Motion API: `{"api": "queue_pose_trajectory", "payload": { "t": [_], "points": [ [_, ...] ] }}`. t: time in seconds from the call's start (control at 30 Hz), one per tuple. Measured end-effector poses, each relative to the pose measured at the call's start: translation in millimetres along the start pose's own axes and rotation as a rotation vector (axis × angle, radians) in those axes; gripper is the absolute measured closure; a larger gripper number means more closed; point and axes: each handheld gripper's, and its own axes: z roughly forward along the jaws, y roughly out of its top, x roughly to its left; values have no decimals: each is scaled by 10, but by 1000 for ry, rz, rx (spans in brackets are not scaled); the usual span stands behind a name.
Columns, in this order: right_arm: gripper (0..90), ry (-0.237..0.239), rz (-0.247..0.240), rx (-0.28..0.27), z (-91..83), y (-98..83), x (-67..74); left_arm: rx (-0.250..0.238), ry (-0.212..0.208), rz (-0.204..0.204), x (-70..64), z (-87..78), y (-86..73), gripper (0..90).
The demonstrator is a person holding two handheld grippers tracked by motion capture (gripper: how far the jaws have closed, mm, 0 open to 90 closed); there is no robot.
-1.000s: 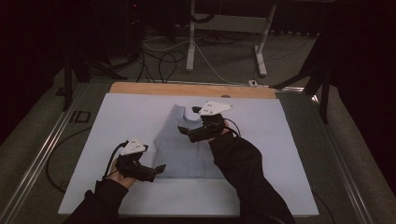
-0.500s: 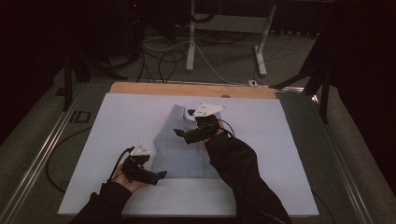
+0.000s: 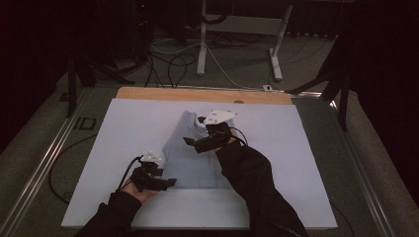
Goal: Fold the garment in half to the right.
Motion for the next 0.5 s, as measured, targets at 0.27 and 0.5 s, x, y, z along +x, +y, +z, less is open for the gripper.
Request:
{"api": "queue_pose_trajectory", "payload": {
  "t": [0.27, 0.5],
  "points": [
    [90, 0, 3, 9, 33, -18, -3, 14, -14, 36, -112, 32, -10, 548],
    [90, 3, 6, 10, 69, -23, -18, 37, 18, 51, -163, 43, 6, 708]
  ]
}}
